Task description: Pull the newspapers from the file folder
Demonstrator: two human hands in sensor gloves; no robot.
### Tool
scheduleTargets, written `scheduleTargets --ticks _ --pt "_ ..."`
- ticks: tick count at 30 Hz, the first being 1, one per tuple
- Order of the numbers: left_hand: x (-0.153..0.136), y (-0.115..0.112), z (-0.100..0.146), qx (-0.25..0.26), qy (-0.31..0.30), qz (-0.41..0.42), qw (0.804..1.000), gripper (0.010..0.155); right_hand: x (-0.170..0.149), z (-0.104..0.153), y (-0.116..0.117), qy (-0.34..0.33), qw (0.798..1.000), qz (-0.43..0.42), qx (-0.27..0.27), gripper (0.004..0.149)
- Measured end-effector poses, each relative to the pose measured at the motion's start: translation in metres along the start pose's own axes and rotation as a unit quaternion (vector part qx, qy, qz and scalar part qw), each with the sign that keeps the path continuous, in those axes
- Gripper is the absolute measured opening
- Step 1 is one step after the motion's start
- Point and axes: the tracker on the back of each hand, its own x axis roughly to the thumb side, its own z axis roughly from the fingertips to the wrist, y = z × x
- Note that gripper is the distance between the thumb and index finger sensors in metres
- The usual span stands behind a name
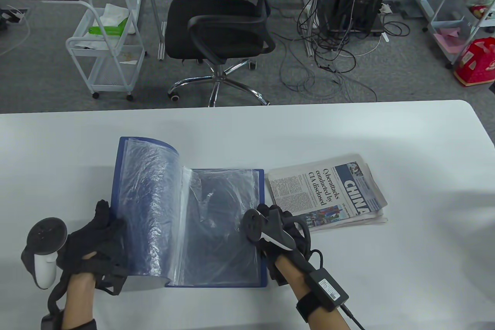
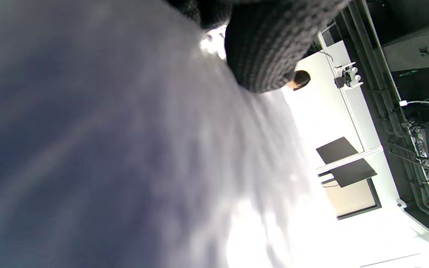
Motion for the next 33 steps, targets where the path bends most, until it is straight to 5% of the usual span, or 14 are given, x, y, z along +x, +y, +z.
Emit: scheduleTargets --ticks 6,18,23,33 --pt "0.009 -0.027 0.002 -0.044 0.021 0.068 0.997 0.069 0.0 0.0 0.0 0.0 1.0 -0.002 0.002 0.056" --pt "0.022 -0.085 -0.001 -0.098 0.023 0.003 0.995 0.047 -0.004 0.0 0.0 -0.003 1.0 -0.013 -0.001 0.057" --pt "0.034 -0.12 -0.003 -0.116 0.026 -0.028 0.993 0.046 -0.021 0.003 -0.014 0.007 0.995 -0.101 -0.017 0.057" --pt "0.07 -0.186 -0.014 -0.169 0.028 -0.089 0.981 0.045 -0.07 0.019 -0.068 0.034 0.958 -0.236 -0.157 0.054"
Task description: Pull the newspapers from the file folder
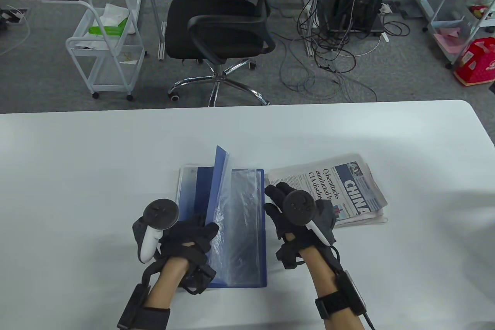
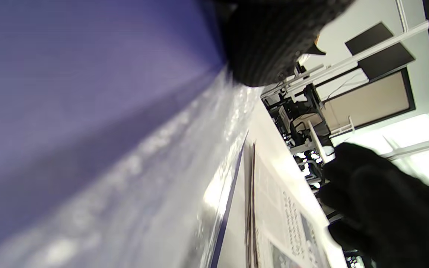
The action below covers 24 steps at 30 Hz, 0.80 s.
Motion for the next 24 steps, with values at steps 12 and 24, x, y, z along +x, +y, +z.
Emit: scheduleTargets --ticks 12,24 --pt "0.039 -0.072 0.0 -0.007 0.023 -0.165 0.986 0.059 -0.015 0.001 -0.019 0.009 0.999 -0.022 -0.044 0.055" --pt "0.059 -0.023 0.029 -0.015 -0.107 -0.138 0.985 0.064 -0.012 0.003 -0.023 -0.009 0.998 0.012 -0.062 0.055"
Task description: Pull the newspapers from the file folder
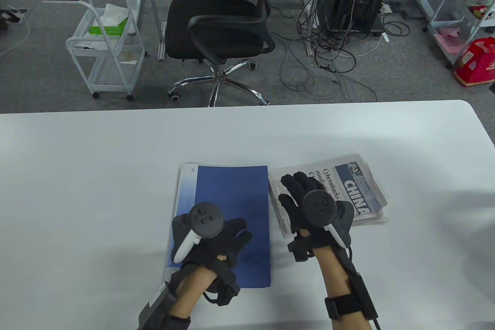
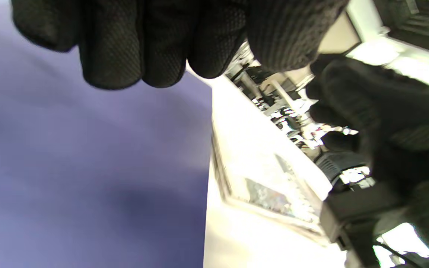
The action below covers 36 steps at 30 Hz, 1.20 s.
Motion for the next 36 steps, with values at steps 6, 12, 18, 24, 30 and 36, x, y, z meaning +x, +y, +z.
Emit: scheduleTargets --ticks 6,12,18,24,30,36 --pt "0.005 0.053 0.029 0.094 -0.082 -0.108 0.986 0.066 0.007 0.004 -0.007 -0.024 0.998 0.05 -0.035 0.055" --pt "-0.007 0.079 0.053 0.196 -0.124 -0.19 0.954 0.066 0.017 0.009 -0.01 -0.056 0.99 0.113 -0.068 0.056" --pt "-0.034 0.074 0.067 0.231 -0.106 -0.259 0.932 0.068 0.023 0.013 -0.009 -0.075 0.981 0.156 -0.09 0.056" --pt "-0.059 0.056 0.061 0.229 -0.081 -0.293 0.925 0.068 0.023 0.014 0.003 -0.089 0.97 0.205 -0.093 0.057" --pt "-0.068 0.049 0.056 0.201 -0.068 -0.284 0.935 0.069 0.02 0.013 0.012 -0.091 0.963 0.242 -0.081 0.057" --pt "-0.076 0.048 0.055 0.188 -0.053 -0.278 0.94 0.069 0.017 0.013 0.015 -0.086 0.963 0.243 -0.073 0.057"
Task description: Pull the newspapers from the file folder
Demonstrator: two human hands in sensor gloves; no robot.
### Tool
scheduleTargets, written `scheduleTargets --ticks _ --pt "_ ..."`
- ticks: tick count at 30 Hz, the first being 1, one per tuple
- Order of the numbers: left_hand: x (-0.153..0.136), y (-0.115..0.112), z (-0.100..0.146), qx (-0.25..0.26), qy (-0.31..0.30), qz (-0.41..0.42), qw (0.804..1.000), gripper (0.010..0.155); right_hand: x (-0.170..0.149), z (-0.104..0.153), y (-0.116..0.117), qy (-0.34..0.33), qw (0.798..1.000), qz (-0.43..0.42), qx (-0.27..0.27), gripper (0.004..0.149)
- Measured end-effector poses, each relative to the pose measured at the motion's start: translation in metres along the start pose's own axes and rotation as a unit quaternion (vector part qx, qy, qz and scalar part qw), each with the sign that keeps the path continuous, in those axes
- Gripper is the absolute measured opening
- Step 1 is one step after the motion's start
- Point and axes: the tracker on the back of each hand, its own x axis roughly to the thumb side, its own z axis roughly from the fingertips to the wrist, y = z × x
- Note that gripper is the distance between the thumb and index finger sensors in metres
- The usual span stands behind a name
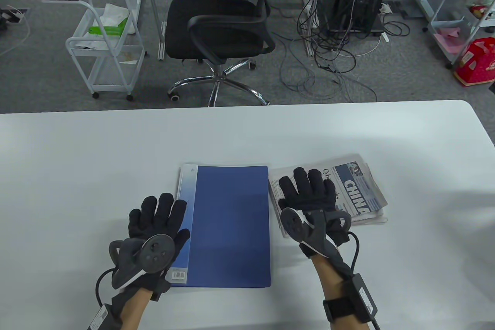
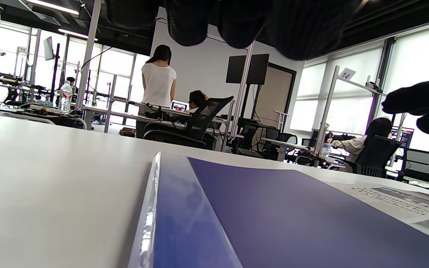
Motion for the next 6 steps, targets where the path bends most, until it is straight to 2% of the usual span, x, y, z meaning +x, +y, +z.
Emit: scheduleTargets --ticks 6 --pt "-0.0073 -0.0059 -0.0013 -0.024 0.014 0.006 1.0 0.069 0.0002 0.0006 -0.0005 -0.001 1.0 0.003 0.004 0.056"
